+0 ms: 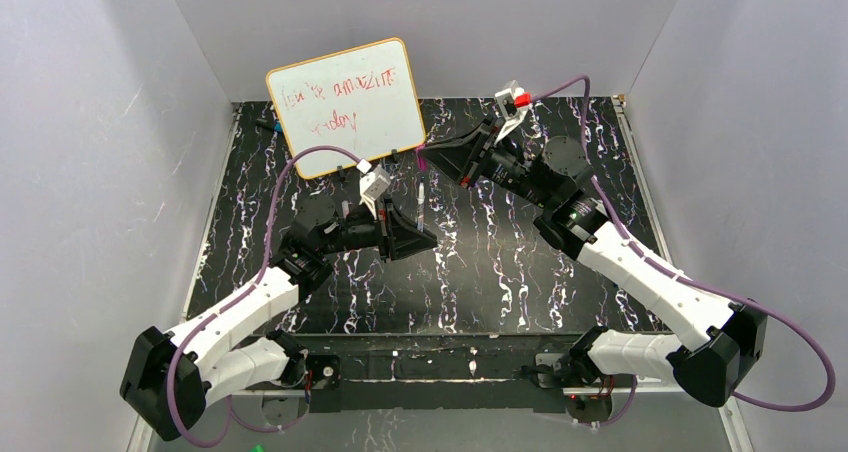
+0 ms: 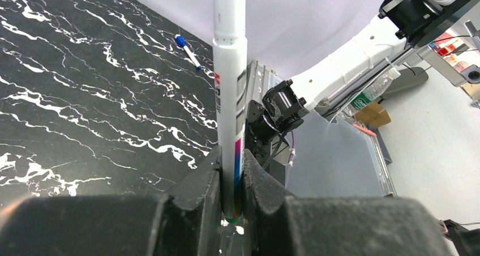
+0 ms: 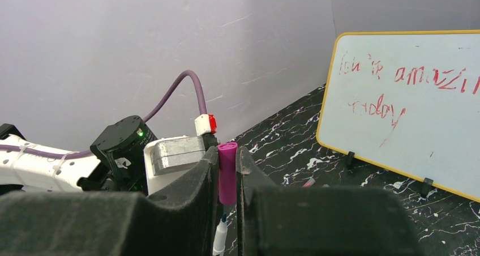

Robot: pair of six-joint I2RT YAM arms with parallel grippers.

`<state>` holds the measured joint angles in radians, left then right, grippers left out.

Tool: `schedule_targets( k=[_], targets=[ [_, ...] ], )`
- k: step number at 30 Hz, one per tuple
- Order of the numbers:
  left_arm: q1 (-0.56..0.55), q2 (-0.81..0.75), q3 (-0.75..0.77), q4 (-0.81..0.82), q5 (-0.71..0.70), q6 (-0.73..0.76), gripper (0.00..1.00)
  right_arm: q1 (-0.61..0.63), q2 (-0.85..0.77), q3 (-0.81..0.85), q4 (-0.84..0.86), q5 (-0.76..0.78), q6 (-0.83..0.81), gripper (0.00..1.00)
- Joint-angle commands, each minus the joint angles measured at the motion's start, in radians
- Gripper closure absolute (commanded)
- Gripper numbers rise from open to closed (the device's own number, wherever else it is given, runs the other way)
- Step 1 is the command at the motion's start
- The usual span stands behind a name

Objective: Insert the pens into the pen caps

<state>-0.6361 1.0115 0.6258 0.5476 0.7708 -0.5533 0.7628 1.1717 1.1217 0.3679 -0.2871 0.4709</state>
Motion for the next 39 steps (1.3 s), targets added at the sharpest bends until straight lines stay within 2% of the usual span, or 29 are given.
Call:
schedule_targets(
  k=[1,20,39],
  targets=[
    [0.0,-0.023,0.001,0.034,-0.001,0.007,1.0,0.003,0.001,0.038,0.035,0.006,-0.01,0.83],
    [0.0,0.026,0.096,0.039,0.014,0.003,1.0,0.003,-0.004,0.036,0.034,0.001,-0.009,0.83],
    [0.0,0.031,0.095,0.041,0.009,-0.004,1.0,0.003,-0.003,0.049,0.031,-0.002,-0.015,0.83]
  ],
)
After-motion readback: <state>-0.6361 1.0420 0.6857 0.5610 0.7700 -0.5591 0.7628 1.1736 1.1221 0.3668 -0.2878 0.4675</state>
